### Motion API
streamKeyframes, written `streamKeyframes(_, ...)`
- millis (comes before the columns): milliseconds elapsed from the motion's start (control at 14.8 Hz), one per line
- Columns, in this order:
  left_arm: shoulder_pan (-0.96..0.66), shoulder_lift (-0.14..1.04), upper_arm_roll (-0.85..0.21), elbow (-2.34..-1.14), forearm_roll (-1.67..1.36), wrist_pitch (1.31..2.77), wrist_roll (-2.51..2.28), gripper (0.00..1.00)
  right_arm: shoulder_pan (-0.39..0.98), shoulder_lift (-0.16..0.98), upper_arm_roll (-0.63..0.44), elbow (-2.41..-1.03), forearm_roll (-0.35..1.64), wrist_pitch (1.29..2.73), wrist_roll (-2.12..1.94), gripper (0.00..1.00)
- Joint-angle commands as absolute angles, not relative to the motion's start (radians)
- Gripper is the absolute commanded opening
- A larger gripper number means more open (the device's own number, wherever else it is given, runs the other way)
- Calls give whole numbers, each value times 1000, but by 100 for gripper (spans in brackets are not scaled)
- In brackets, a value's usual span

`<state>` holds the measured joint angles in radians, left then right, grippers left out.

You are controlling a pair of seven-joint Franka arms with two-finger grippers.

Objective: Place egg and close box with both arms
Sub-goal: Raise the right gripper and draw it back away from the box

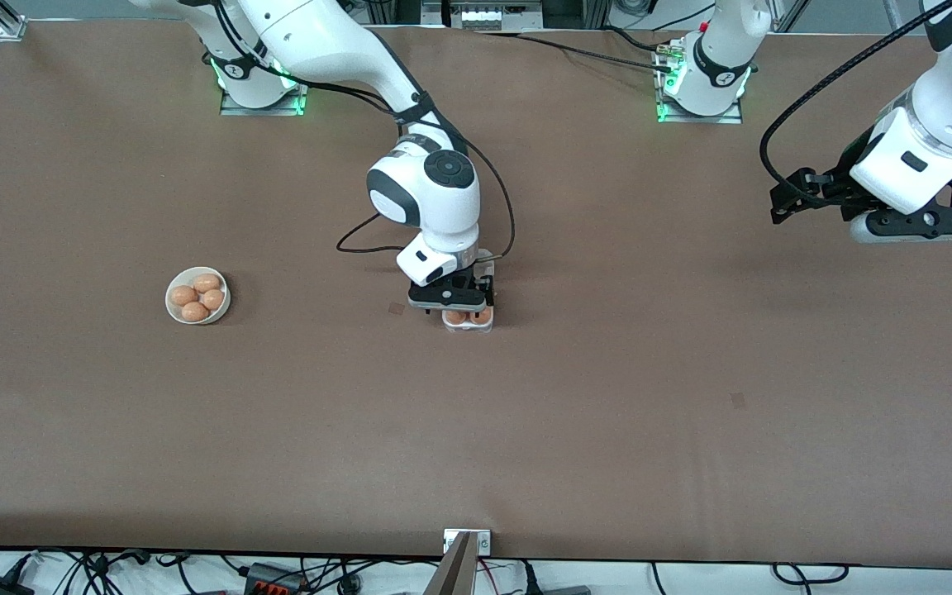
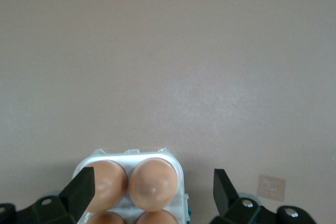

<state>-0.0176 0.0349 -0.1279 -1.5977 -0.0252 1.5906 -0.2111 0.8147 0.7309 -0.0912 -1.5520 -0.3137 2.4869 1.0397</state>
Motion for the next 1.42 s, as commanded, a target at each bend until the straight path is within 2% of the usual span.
streamKeyframes(0, -15, 32, -129, -1588, -40, 1574, -196, 100, 787, 678, -95, -1563, -322, 2462, 1042, 100)
streamKeyframes(203, -15, 32, -129, -1588, -40, 1574, -196, 100, 756, 637, -95, -1552, -319, 2387, 1039, 100)
streamKeyframes(475, -18, 32, -129, -1588, -40, 1574, -199, 100, 675, 557, -84, -1532, -296, 2194, 881, 100)
streamKeyframes(610, -18, 34, -129, -1588, -40, 1574, -202, 100, 635, 516, -87, -1532, -182, 2105, 732, 100)
streamKeyframes(814, -20, 34, -129, -1588, -40, 1571, -204, 100, 548, 454, -94, -1532, -57, 1990, 537, 100)
streamKeyframes(1085, -21, 41, -130, -1588, -41, 1543, -204, 100, 425, 371, -94, -1532, -46, 1800, 268, 100)
streamKeyframes(1356, -21, 43, -130, -1588, -41, 1543, -201, 100, 295, 296, -95, -1534, -43, 1688, 83, 100)
